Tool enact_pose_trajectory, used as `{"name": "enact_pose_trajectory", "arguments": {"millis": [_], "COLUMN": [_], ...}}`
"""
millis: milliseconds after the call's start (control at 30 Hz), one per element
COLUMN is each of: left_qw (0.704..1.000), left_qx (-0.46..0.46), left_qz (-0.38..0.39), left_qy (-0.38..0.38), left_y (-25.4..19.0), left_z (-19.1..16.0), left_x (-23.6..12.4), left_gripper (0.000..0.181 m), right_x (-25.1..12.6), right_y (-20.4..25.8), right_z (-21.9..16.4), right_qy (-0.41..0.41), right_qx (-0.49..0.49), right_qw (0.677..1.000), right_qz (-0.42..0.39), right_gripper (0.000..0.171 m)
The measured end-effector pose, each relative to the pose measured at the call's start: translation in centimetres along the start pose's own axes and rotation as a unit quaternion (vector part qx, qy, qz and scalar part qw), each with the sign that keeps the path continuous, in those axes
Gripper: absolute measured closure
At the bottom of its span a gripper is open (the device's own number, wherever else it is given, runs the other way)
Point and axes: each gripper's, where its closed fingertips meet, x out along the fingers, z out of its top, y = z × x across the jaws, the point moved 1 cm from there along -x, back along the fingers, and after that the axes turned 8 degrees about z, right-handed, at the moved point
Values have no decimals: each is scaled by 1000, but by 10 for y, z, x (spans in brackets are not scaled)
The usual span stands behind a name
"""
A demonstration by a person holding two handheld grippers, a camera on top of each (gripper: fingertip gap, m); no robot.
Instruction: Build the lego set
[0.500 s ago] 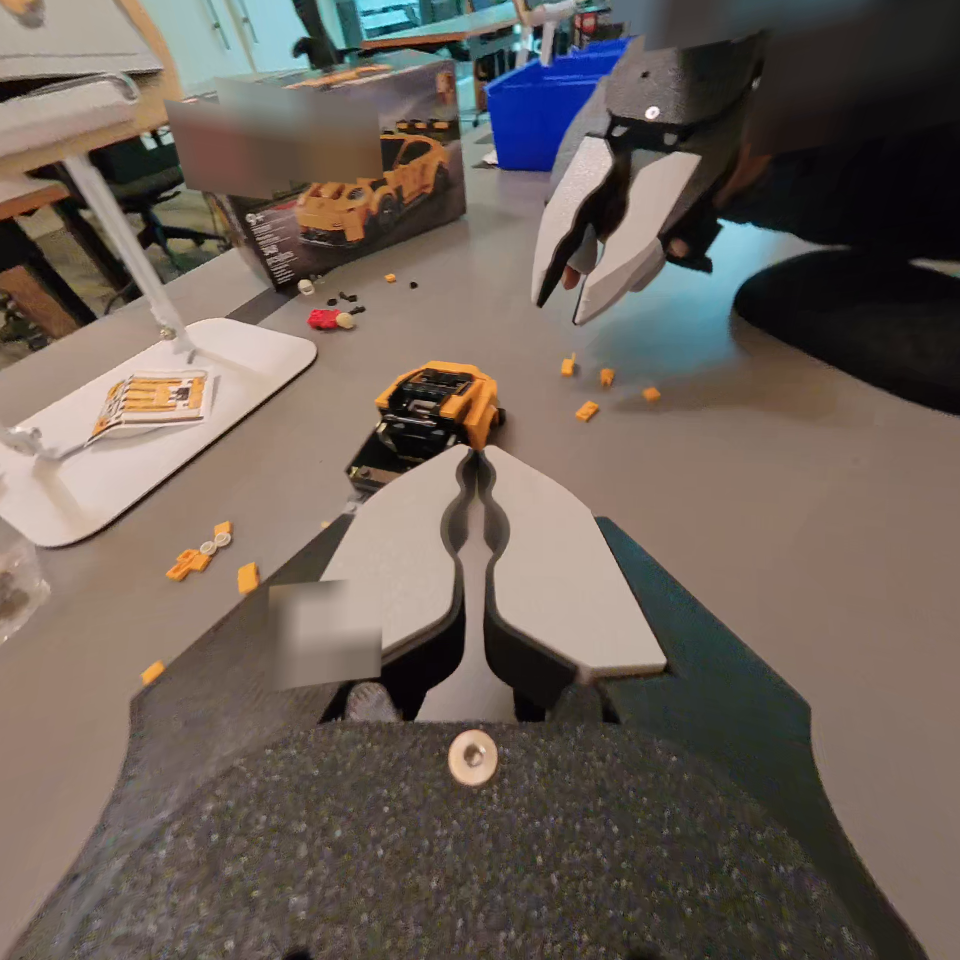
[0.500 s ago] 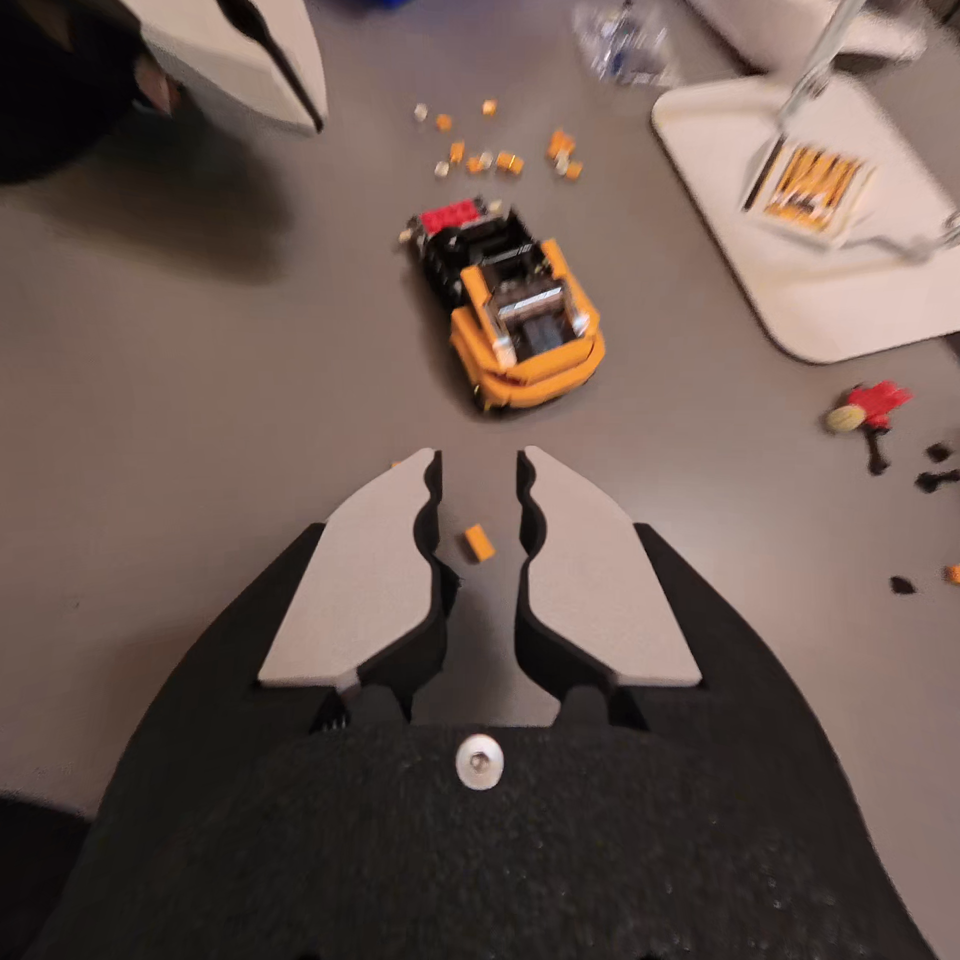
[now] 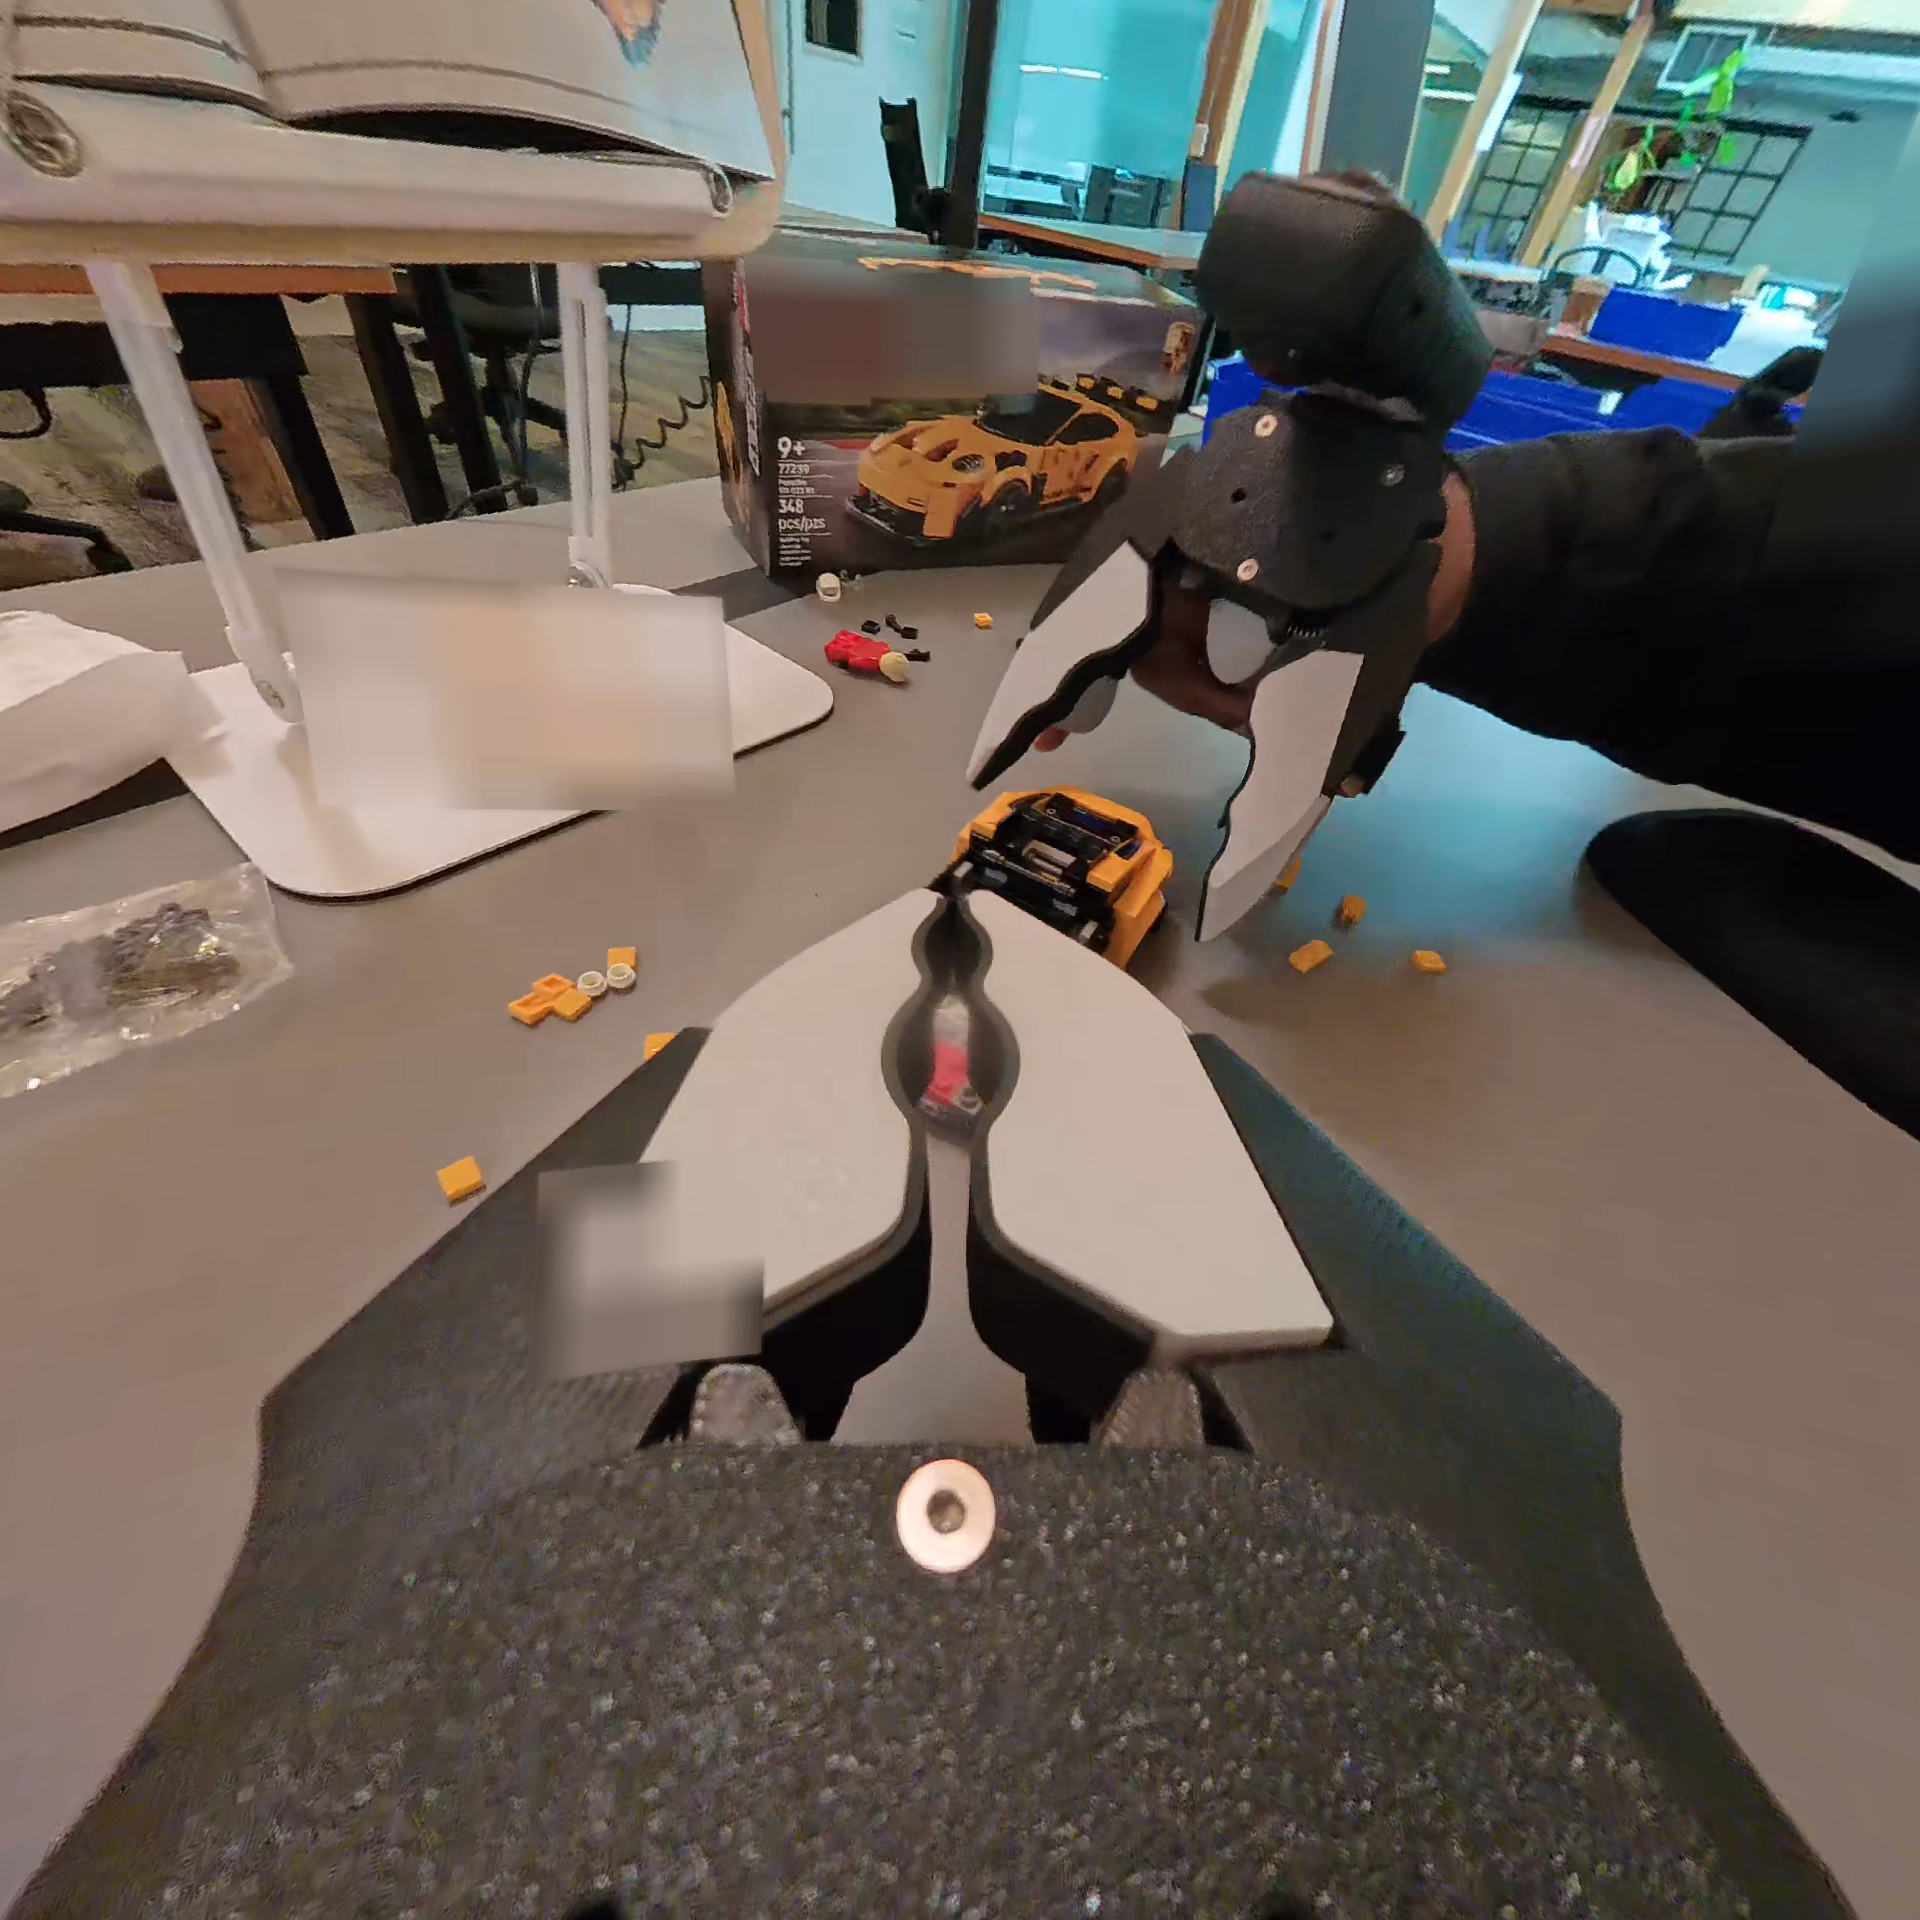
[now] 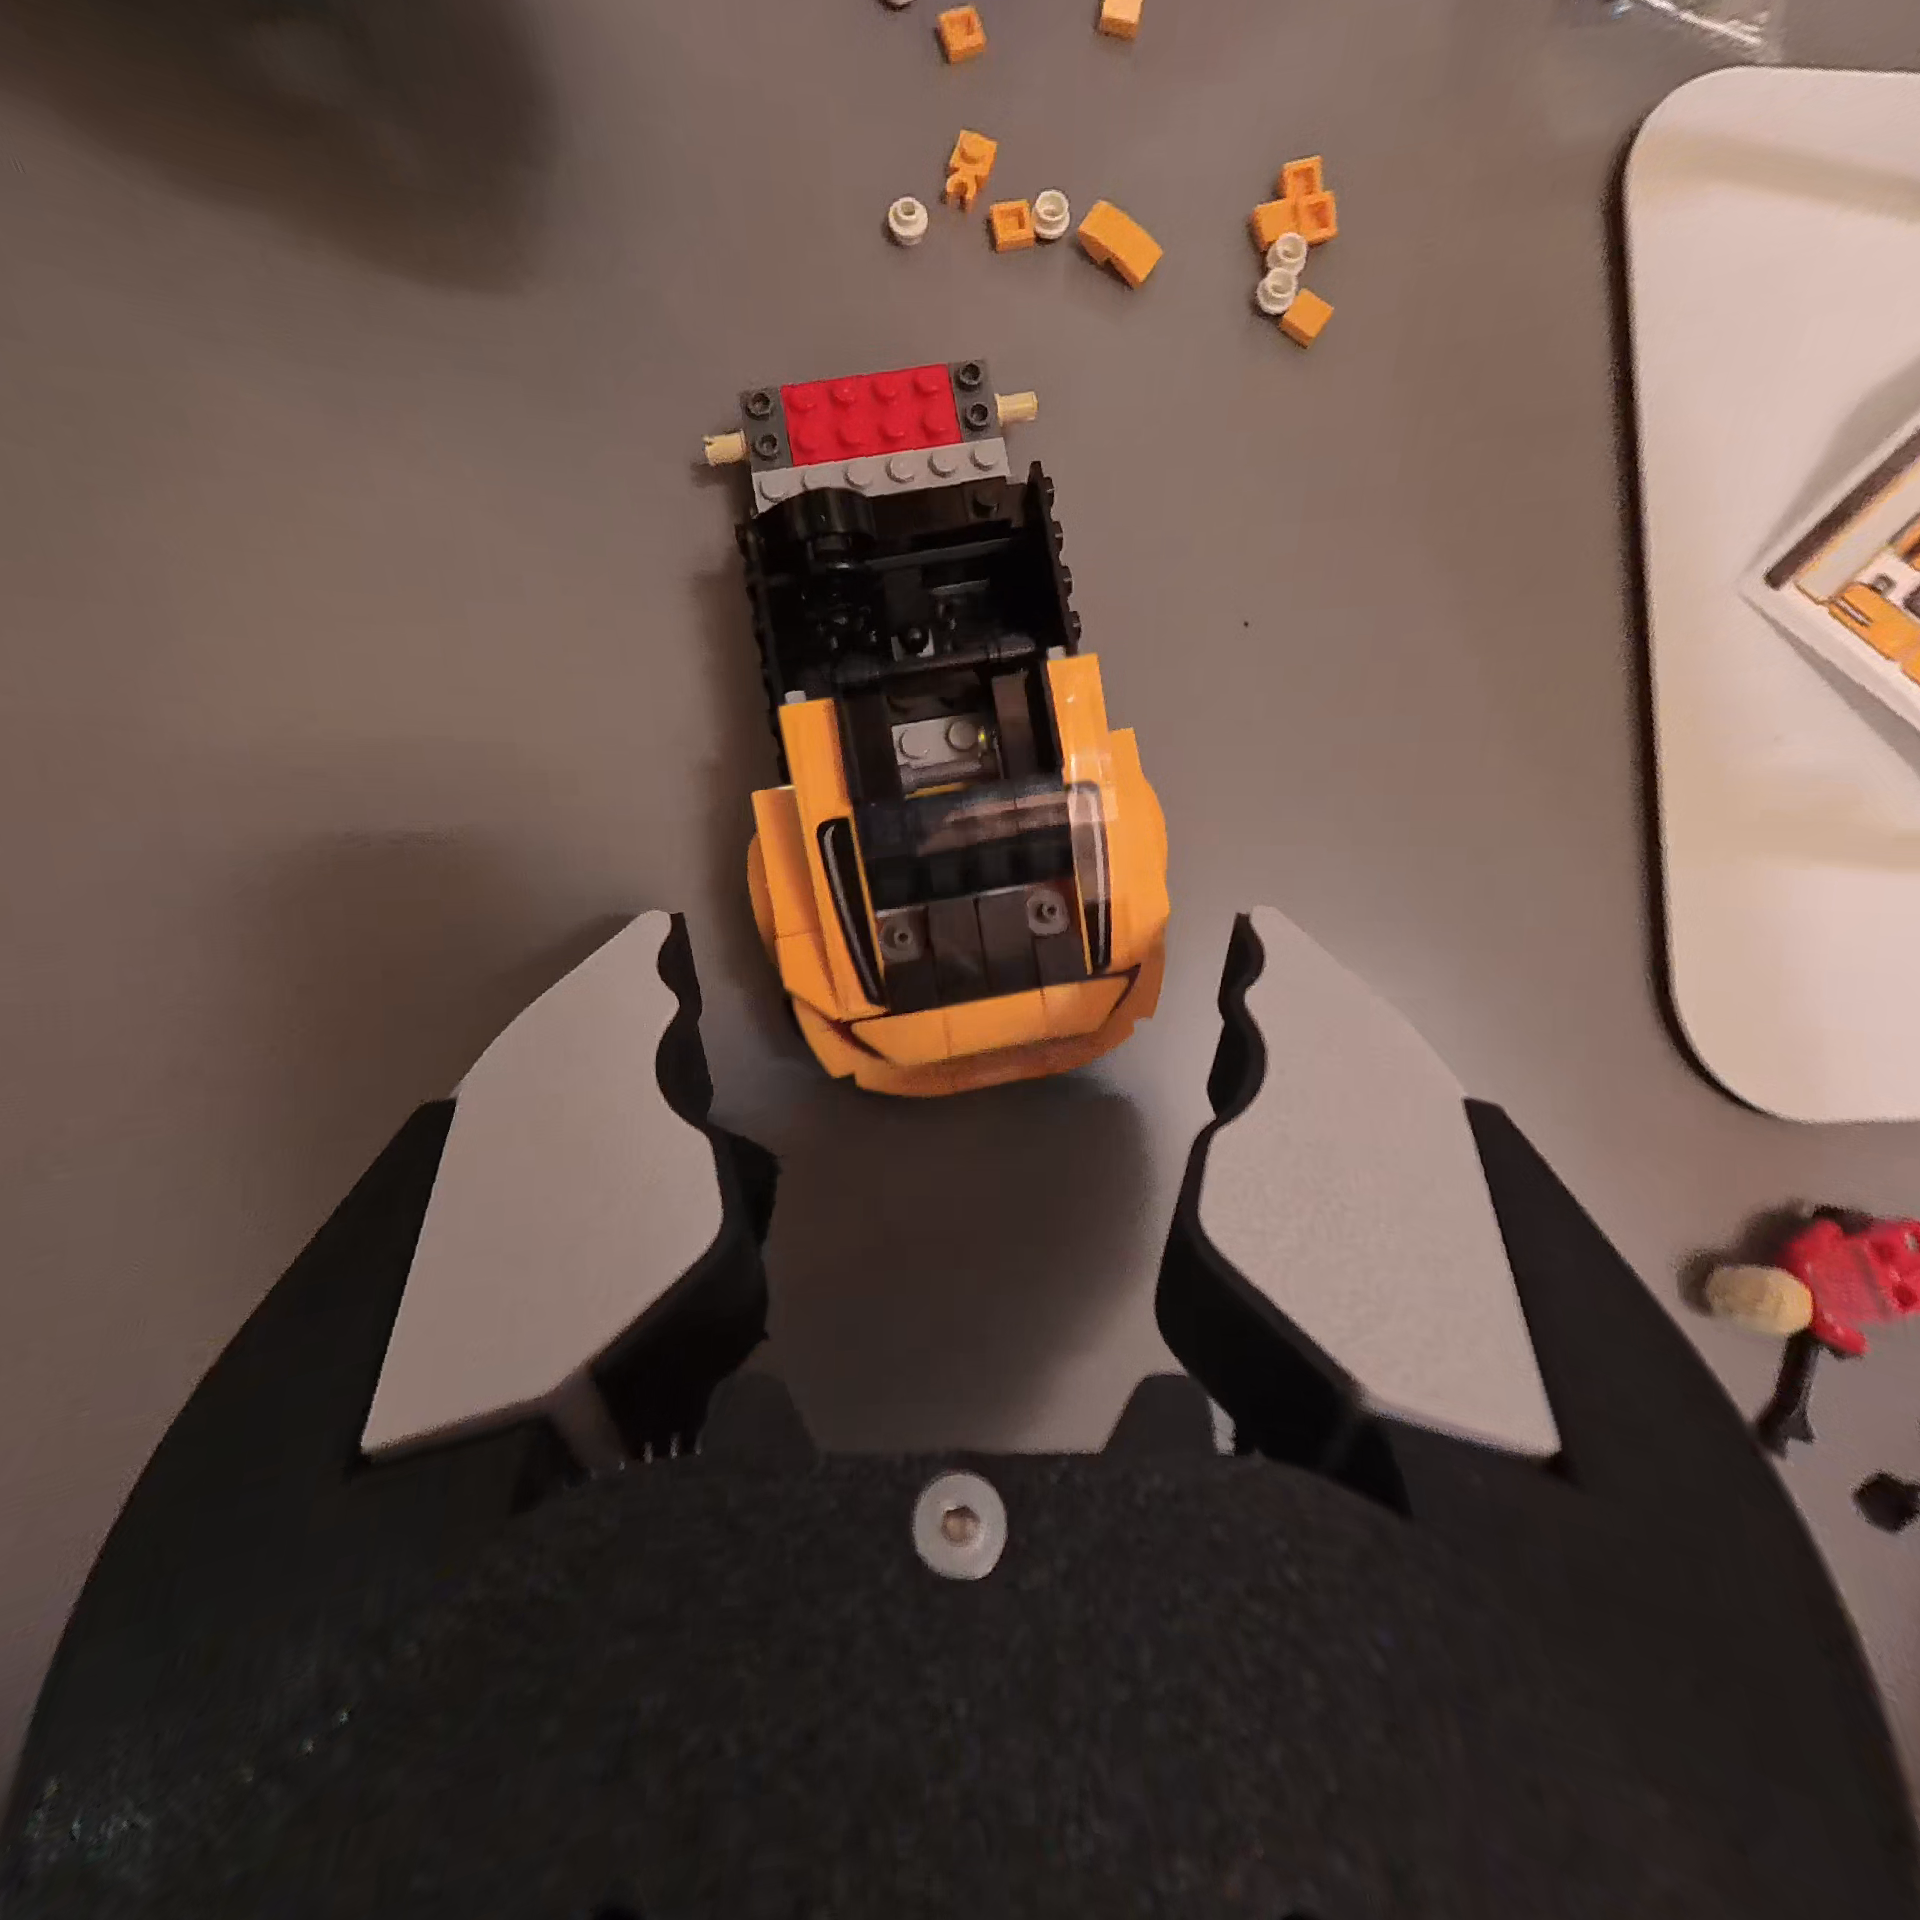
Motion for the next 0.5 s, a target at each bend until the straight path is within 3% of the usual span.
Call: {"name": "enact_pose_trajectory", "arguments": {"millis": [167, 500], "left_qw": [1000, 1000], "left_qx": [-15, -3], "left_qz": [1, -4], "left_qy": [-6, -9], "left_y": [3, 1], "left_z": [3, 3], "left_x": [0, 0], "left_gripper": [181, 180], "right_x": [16, 21], "right_y": [-1, 28], "right_z": [1, 5], "right_qy": [25, 27], "right_qx": [-19, -44], "right_qw": [999, 998], "right_qz": [15, 21], "right_gripper": [89, 89]}}
